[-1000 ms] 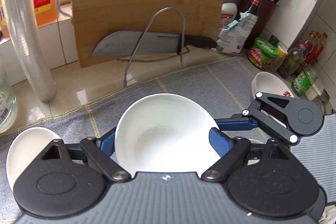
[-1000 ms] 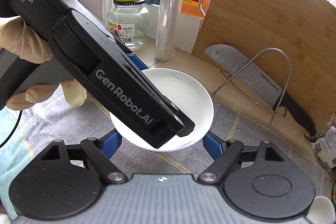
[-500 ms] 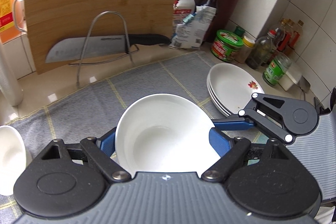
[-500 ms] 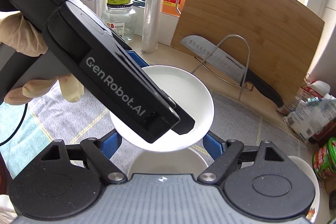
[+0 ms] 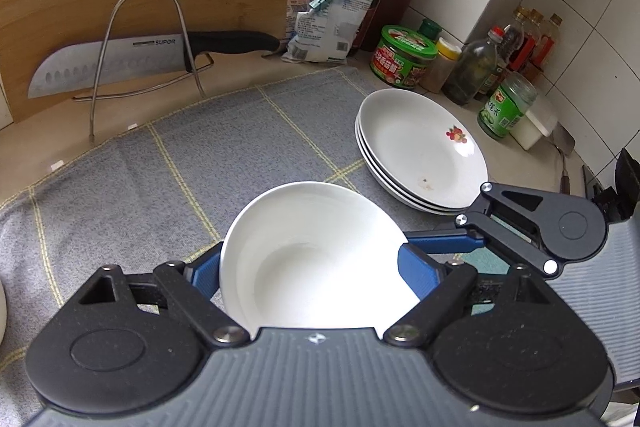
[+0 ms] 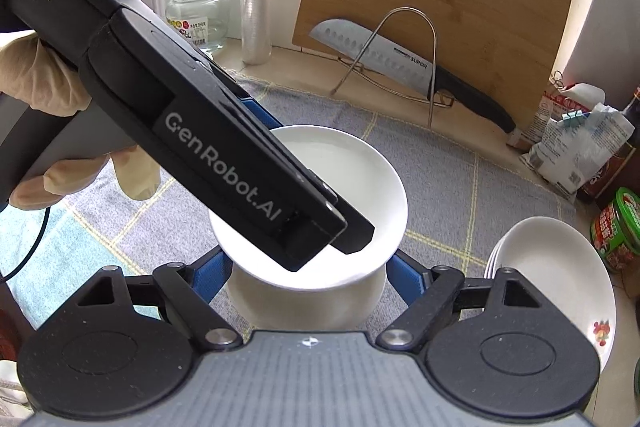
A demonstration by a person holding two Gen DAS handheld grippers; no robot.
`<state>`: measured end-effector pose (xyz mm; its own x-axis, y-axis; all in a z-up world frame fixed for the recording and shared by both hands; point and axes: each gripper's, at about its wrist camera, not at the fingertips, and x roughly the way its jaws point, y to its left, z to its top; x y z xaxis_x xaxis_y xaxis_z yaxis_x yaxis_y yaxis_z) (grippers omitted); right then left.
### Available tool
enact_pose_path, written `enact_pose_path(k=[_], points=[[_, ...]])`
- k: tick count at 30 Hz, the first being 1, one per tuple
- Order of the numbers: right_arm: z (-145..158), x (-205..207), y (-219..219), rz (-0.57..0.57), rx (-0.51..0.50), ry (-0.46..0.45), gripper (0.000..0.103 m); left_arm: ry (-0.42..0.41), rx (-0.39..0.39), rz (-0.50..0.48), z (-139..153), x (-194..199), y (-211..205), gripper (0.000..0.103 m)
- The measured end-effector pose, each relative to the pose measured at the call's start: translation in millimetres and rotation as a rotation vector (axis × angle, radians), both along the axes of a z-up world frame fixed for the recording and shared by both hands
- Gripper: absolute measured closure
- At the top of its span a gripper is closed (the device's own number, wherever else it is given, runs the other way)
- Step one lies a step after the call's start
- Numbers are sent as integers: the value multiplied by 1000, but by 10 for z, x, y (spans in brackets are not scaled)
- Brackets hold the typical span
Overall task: Organize plates and bowls
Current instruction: 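Carry the floral bowl with the left gripper toward the white bowl, then lower the floral bowl into the white bowl and open the left gripper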
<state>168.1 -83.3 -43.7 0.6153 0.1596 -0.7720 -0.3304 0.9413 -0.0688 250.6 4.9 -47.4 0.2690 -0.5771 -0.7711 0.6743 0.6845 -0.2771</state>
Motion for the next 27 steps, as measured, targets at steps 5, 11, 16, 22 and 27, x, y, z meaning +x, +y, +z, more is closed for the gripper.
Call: enact_pose_path(k=[5,11,16,22,27], points=[[-33,-18,-31,-4,7,18,16,18,3,-2,-53,-9,-27,15],[-85,-32,-48,-7,11,41,16,31,10,-3,-122,-31,-52,15],[-113,-35,-65,-10,19,56,16,36,12,-6,-160,-46,-73,15],[-132,-28,-74,-12,25,68,16,37,19,-7,-185,-53,-89,15],[-138,-22,-77,-12,28,71,16,35,20,-6,-193,-51,-91,15]])
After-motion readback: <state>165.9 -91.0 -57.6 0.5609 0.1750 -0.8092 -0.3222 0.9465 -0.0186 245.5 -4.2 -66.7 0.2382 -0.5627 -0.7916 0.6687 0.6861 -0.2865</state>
